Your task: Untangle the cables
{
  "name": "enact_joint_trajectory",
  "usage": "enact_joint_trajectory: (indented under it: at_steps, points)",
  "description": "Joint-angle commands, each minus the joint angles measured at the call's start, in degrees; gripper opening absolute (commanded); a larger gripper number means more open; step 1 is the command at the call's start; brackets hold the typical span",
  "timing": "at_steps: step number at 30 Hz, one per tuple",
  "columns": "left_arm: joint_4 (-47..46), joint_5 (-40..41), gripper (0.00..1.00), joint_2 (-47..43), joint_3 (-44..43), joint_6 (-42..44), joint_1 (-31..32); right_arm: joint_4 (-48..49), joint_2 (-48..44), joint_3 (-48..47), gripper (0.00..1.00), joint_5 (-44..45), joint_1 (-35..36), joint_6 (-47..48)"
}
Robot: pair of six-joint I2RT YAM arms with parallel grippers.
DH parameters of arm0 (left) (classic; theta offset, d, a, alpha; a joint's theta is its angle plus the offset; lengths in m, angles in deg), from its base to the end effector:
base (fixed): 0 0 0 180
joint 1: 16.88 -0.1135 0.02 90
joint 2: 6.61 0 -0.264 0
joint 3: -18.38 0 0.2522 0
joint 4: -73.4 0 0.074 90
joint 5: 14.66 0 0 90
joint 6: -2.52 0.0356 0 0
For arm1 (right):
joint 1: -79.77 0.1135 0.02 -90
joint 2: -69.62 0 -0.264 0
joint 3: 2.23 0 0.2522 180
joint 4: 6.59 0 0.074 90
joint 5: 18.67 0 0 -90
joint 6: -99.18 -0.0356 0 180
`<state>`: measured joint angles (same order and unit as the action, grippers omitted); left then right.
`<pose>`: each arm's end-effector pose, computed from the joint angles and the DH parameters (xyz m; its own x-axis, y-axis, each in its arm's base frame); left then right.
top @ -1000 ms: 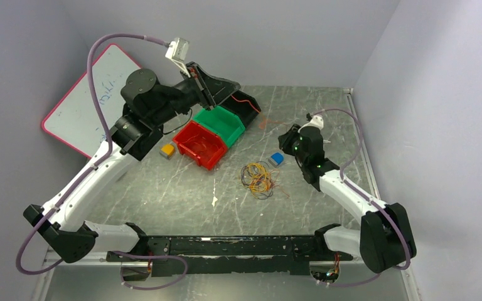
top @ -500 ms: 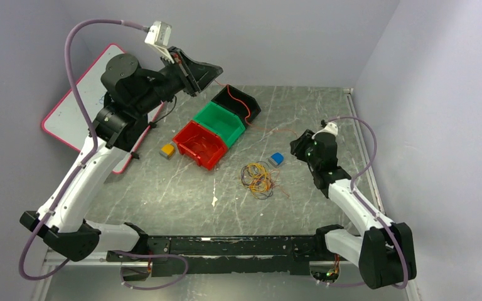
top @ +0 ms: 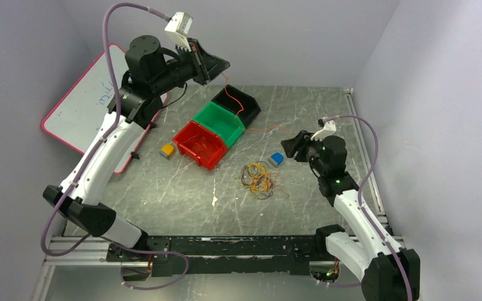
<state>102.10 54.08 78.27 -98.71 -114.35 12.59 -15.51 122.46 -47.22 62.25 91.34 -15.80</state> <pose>0.2695 -0.1671 0.5174 -0.3021 -0.3131 -0.9004 0.7141 0.5513 -0.4313 0.2094 0.0486 0.2580 -0.4024 0.3433 -0.8487 -0.1943 0.8739 0.4456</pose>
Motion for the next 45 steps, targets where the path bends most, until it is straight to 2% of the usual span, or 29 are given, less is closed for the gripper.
enact_joint_trajectory:
  at_steps: [1, 4, 9, 12, 16, 23, 25, 33, 45]
  points:
    - [0.2, -4.3, 0.07, 3.5, -4.3, 2.4, -0.7, 4.6, -3.9, -0.6, 0.56, -14.7, -0.2, 3.0]
    - [0.7, -4.8, 0.07, 6.5, -6.3, 3.3, -0.8, 6.5, -5.1, -2.2, 0.63, -22.2, -0.2, 3.2]
    - [0.3, -6.3, 0.07, 10.7, -9.2, 3.8, -0.9, 12.0, -5.4, -4.8, 0.82, -38.0, -0.2, 3.4]
    - [0.6, -6.1, 0.07, 12.7, -10.9, 4.3, -1.2, 13.9, -6.1, -5.9, 0.88, -41.8, -0.1, 2.5]
    - [0.6, -5.8, 0.07, 14.4, -12.0, 4.9, -1.7, 9.7, -7.9, -7.9, 0.93, -37.7, -0.2, 3.9]
    - [0.4, -5.7, 0.07, 15.6, -12.4, 5.3, -3.6, -1.3, -11.2, -10.1, 0.93, -20.0, -0.2, 5.5]
    - [0.4, -5.8, 0.07, 15.9, -13.0, 6.3, -4.0, -2.6, -11.7, -9.8, 0.93, -17.6, -0.2, 6.0]
    - [-0.4, -4.7, 0.07, 17.6, -14.4, 9.4, -6.5, -4.4, -12.7, -8.1, 0.92, -16.9, -0.1, 4.7]
    - [-5.3, -4.1, 0.07, 20.1, -7.4, 11.0, -8.0, -5.7, -12.4, -7.8, 0.91, -16.6, -0.2, 5.9]
